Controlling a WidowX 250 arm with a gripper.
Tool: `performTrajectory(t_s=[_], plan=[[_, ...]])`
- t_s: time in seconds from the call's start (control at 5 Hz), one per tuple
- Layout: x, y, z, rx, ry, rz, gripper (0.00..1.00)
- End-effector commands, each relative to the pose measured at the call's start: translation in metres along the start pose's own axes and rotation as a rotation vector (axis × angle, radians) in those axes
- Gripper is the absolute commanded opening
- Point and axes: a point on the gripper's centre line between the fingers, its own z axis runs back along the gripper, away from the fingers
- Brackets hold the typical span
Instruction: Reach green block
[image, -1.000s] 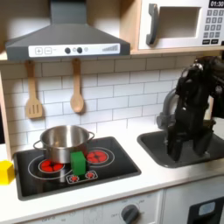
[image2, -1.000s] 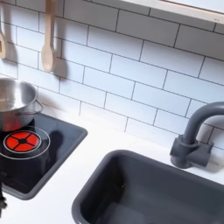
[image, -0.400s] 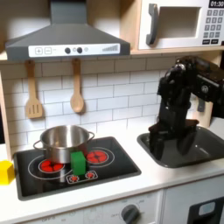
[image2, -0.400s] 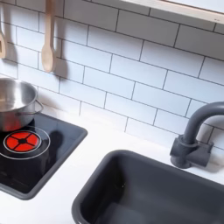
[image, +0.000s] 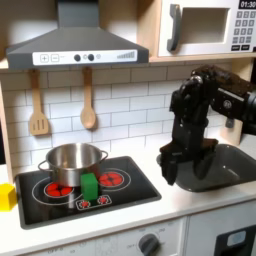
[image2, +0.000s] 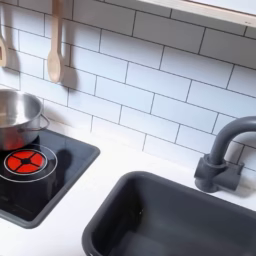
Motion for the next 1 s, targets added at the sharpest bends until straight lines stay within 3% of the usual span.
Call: performTrajectory(t_s=[0.0, 0.8], plan=[[0.003, 0.017, -0.002, 0.001, 0.001, 0.005, 1.0], [0.024, 0.058, -0.011, -0.02, 0.004, -0.018, 1.0]])
